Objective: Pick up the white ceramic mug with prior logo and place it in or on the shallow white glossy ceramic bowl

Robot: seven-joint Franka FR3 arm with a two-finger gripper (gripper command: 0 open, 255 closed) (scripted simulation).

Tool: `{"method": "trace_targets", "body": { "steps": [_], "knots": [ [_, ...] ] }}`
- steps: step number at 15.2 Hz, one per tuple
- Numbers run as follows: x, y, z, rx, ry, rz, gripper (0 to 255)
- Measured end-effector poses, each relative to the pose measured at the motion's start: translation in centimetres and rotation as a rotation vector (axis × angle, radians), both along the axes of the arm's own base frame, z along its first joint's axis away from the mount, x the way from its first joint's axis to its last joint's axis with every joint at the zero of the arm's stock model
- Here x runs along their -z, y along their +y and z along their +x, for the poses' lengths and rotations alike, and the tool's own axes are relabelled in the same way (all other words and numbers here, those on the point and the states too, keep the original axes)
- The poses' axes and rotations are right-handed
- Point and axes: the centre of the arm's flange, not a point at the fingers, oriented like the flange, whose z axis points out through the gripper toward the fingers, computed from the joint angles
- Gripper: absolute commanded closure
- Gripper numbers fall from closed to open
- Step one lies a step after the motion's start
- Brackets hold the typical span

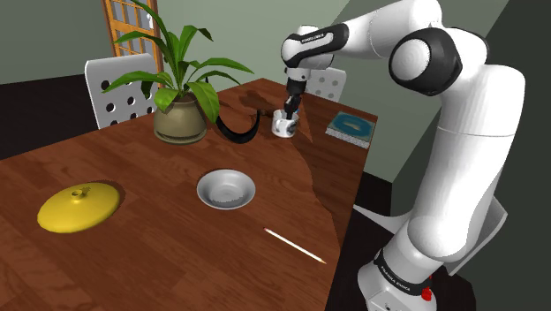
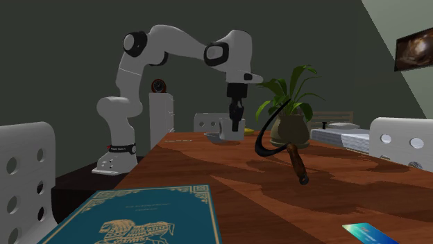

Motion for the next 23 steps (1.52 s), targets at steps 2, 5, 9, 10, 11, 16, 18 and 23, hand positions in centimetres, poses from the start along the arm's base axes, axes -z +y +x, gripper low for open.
{"method": "trace_targets", "body": {
  "steps": [2, 5, 9, 10, 11, 16, 18, 23],
  "knots": [
    [-1.1, 0.0, 0.1, 0.000, 0.000, 0.000, 255],
    [-2.7, 0.1, 0.0, 0.000, 0.000, 0.000, 255],
    [-3.7, 3.0, -0.8, -0.001, 0.000, 0.001, 255],
    [-3.8, 4.0, -0.9, -0.001, 0.000, 0.001, 255],
    [-3.9, 5.1, -1.2, 0.000, 0.000, 0.001, 255],
    [-3.9, 11.7, -2.5, -0.001, 0.000, 0.001, 255],
    [-4.4, 14.1, -3.2, -0.001, 0.000, 0.001, 255],
    [-4.6, 20.5, -4.6, -0.001, 0.000, 0.000, 255]
  ]
}}
